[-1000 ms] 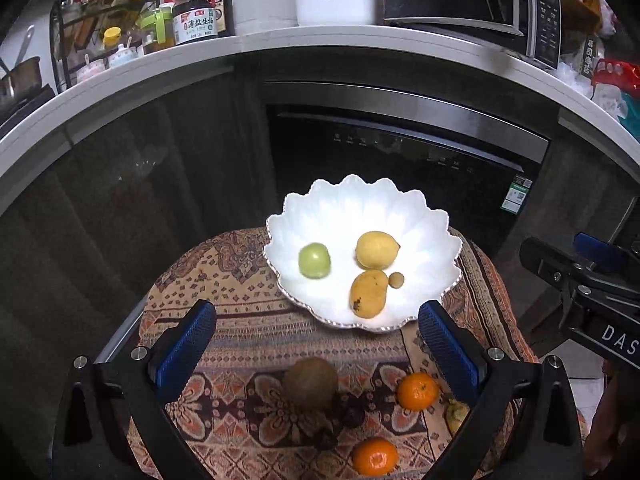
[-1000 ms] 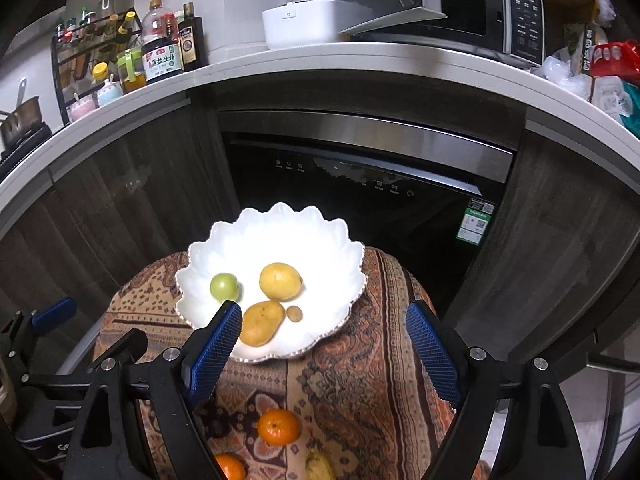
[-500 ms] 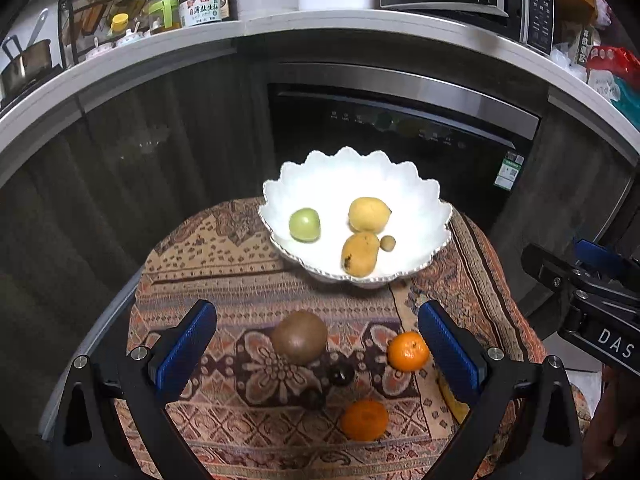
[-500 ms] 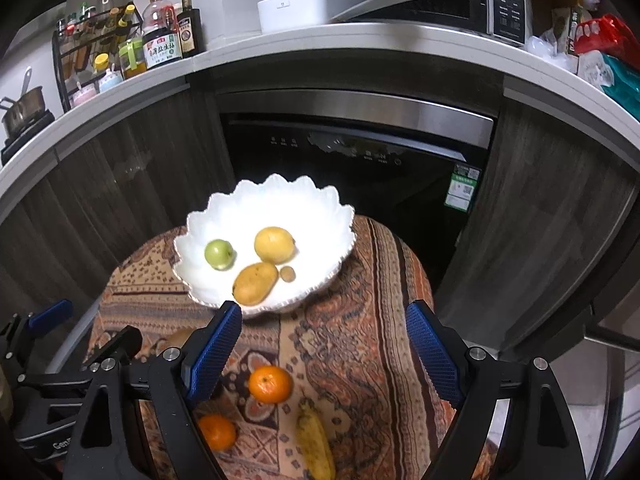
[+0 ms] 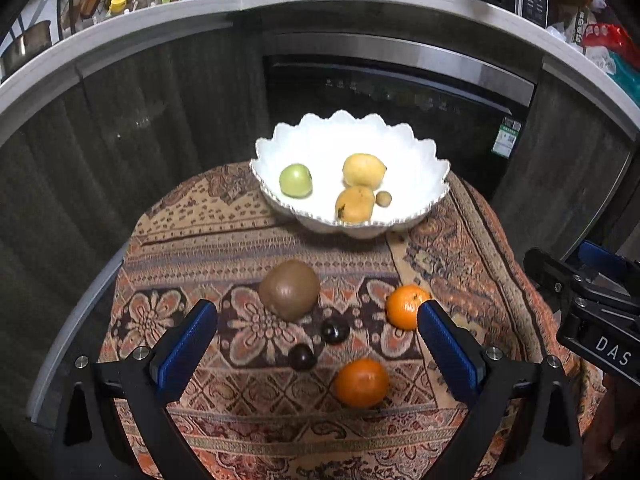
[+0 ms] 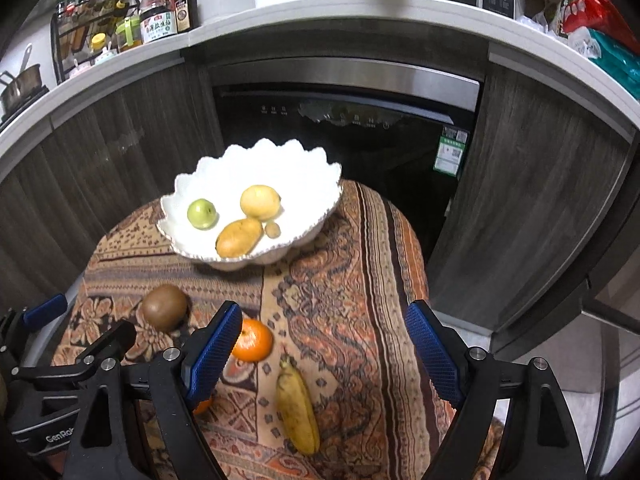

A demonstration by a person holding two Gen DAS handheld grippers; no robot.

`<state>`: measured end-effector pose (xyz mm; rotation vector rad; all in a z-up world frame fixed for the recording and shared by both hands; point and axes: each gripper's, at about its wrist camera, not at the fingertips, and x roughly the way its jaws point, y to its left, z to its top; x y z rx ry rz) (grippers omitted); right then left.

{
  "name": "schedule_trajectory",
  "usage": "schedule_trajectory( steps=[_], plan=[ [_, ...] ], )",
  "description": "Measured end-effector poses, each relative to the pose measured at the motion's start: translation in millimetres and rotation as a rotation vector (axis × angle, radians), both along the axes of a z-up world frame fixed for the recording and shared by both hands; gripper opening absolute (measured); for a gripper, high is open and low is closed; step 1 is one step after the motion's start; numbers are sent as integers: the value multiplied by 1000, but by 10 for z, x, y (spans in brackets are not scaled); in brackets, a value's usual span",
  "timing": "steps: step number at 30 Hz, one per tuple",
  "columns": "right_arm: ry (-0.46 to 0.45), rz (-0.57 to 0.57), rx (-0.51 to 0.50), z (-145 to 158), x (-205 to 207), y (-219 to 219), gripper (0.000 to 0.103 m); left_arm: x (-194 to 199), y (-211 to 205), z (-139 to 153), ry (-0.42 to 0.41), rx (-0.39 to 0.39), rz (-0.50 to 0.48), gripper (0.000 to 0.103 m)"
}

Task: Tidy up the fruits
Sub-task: 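Withdraw both tools from the bowl back toward the remaining fruits, then grasp the large tangerine with the left tool while the right tool grasps the banana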

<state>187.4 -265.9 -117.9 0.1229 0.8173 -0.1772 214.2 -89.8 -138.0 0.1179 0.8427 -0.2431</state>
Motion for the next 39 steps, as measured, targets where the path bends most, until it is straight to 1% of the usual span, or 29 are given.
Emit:
schedule_trajectory(
  steps=[8,13,19,23,28,30,34,36,39],
  plan=[
    [26,-2,-2,-286,-122,13,85,-121,-10,-297,30,11,1,98],
    [19,10,-33,-379,-194,63,85,-163,-38,-430,36,11,-4,96],
    [20,7,-36,-491,-231,36,85,-171,-112,-577,55,23,-15,93],
    [33,3,-35,-604,-247,11,85,-166,-176,-700,82,30,-23,84],
    [44,5,-32,-703,-252,-14,85,-157,-243,-833,96,48,-30,80],
    [45,8,-30,-725,-249,-15,85,-146,-263,-873,104,54,-35,74],
    [47,14,-33,-755,-248,-1,85,-127,-296,-964,120,63,-43,65],
    [49,15,-34,-769,-241,3,85,-116,-311,-1004,133,58,-50,59],
    [51,19,-30,-782,-244,9,85,-110,-338,-1045,144,59,-52,54]
  ],
)
